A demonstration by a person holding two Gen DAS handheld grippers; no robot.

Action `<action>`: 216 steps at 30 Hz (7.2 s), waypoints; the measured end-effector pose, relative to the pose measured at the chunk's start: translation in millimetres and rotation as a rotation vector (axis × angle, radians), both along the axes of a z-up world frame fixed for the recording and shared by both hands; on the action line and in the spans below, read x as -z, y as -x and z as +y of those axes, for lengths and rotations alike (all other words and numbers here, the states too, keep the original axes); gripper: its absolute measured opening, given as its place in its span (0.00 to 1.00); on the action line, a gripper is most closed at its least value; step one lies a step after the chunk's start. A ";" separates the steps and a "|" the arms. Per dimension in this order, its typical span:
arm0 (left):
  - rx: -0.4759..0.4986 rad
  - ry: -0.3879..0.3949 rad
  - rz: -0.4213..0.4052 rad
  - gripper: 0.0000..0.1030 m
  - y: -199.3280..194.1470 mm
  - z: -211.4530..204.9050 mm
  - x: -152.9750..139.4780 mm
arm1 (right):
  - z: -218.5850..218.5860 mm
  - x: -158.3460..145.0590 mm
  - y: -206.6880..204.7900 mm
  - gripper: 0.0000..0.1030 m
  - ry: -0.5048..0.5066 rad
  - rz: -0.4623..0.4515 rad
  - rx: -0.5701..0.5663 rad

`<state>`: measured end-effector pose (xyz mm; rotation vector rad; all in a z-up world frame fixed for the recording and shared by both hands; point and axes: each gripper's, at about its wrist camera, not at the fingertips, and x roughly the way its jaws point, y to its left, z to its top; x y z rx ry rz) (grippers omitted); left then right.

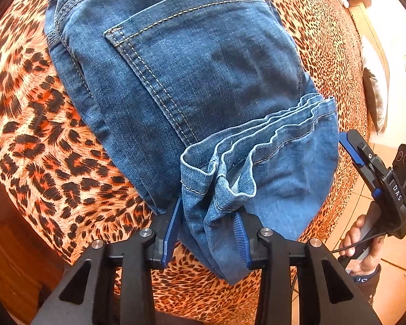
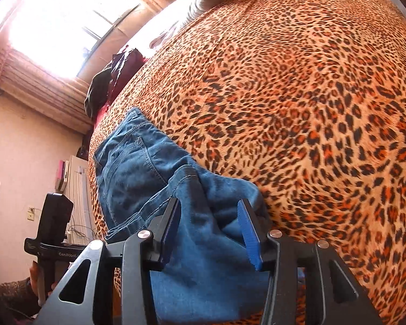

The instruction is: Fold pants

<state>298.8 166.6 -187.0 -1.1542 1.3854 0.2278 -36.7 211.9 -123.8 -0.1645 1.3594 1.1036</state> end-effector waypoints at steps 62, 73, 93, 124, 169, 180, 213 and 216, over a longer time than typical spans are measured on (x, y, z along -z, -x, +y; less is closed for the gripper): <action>1.206 -0.162 -0.190 0.80 -211.0 203.3 -73.0 | 217.9 -14.7 259.2 0.59 0.264 -0.354 0.521; 1.381 0.003 -0.122 0.80 -268.2 174.3 -34.2 | 329.5 27.8 301.8 0.63 0.505 -0.679 0.320; 1.741 -0.015 0.029 0.98 -261.6 119.7 -1.9 | 372.2 70.5 297.2 0.63 0.764 -0.969 0.286; 1.152 0.270 -0.153 0.29 -222.8 146.1 -42.5 | 309.5 -10.2 263.8 0.24 0.568 -0.923 0.395; 0.612 0.092 -0.170 0.83 -122.6 2.4 -2.3 | -132.4 37.9 102.1 0.55 -0.413 0.437 1.155; 0.605 -0.119 -0.152 0.59 -144.2 -28.0 -1.4 | -113.6 2.0 43.6 0.05 -0.253 0.201 1.019; 0.851 -0.214 -0.117 0.66 -13.7 -35.6 -9.9 | -122.8 26.2 170.7 0.15 -0.028 0.275 0.857; 0.832 -0.188 -0.182 0.66 -14.8 -25.8 -35.2 | -139.3 -7.4 166.5 0.17 -0.071 0.204 0.908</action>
